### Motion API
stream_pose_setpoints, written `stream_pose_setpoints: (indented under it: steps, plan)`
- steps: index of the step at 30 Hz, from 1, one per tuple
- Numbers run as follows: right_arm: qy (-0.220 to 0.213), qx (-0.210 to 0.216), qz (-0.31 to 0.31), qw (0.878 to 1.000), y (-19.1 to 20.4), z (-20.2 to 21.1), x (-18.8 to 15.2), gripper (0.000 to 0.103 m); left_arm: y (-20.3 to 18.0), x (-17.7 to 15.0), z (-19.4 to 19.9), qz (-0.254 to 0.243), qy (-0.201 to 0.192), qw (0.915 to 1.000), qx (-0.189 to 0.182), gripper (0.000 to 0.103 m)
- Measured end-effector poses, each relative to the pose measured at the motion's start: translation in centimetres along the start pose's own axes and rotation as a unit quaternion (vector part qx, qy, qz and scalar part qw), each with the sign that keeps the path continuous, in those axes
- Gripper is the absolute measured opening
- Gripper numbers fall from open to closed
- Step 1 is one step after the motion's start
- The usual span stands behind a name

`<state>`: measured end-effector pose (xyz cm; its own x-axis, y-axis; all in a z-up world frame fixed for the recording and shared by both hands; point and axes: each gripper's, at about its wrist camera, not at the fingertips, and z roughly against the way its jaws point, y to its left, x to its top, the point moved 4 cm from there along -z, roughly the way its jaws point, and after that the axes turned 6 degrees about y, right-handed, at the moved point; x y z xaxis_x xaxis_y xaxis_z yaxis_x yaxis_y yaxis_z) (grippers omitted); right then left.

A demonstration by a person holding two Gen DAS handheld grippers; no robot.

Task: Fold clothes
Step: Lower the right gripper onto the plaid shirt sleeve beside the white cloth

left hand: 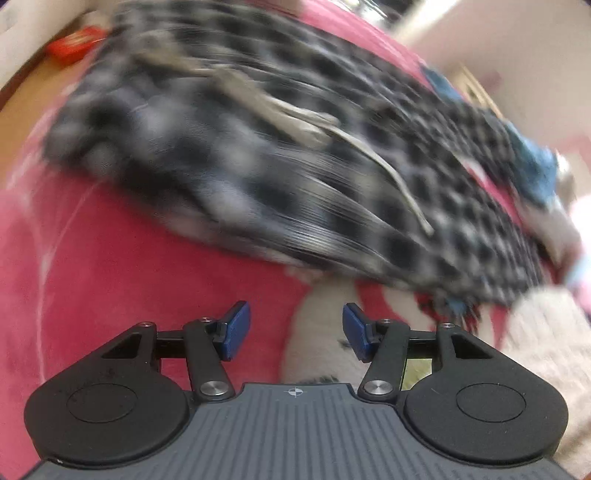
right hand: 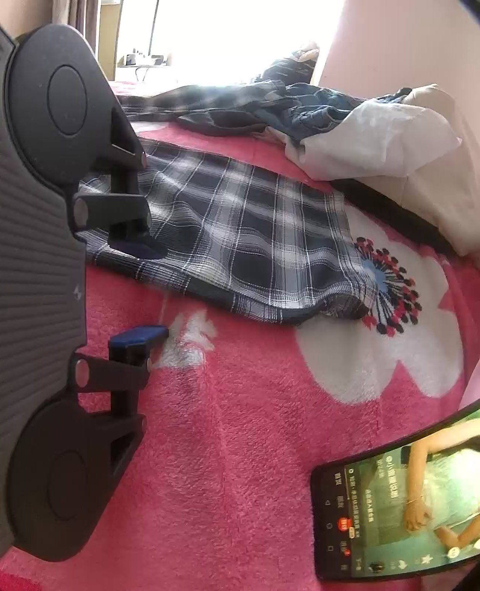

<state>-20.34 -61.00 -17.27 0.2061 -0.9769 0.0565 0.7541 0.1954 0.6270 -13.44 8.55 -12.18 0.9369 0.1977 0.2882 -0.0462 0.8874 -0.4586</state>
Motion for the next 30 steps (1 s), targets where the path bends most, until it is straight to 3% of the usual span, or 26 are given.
stream_pose_setpoints:
  steps: [5, 11, 17, 23, 28, 30]
  plan:
    - [0.004, -0.008, 0.0, 1.0, 0.4, -0.4, 0.2, 0.043, 2.4, 1.6, -0.5, 0.077, -0.058, 0.9949, -0.028, 0.055]
    - [0.0, -0.013, 0.003, 1.0, 0.4, -0.5, 0.1, 0.046, 2.5, 2.4, -1.2, 0.081, -0.083, 0.9921, -0.048, 0.064]
    - [0.001, -0.022, 0.013, 1.0, 0.6, -0.5, 0.0, 0.048, 3.2, 2.9, -1.1, 0.125, -0.109, 0.9822, -0.088, 0.065]
    - [0.001, -0.032, 0.025, 0.999, 1.0, -0.7, 0.1, 0.05, 2.9, 4.8, -1.7, 0.15, -0.134, 0.9754, -0.091, 0.064]
    - [-0.003, -0.026, 0.018, 0.999, 1.2, -0.8, 0.5, 0.052, 3.6, 5.3, -1.7, 0.178, -0.145, 0.9682, -0.099, 0.054]
    - [-0.007, -0.019, 0.013, 1.0, 1.1, -1.0, 0.9, 0.053, 4.0, 5.3, -1.8, 0.183, -0.143, 0.9689, -0.086, 0.042]
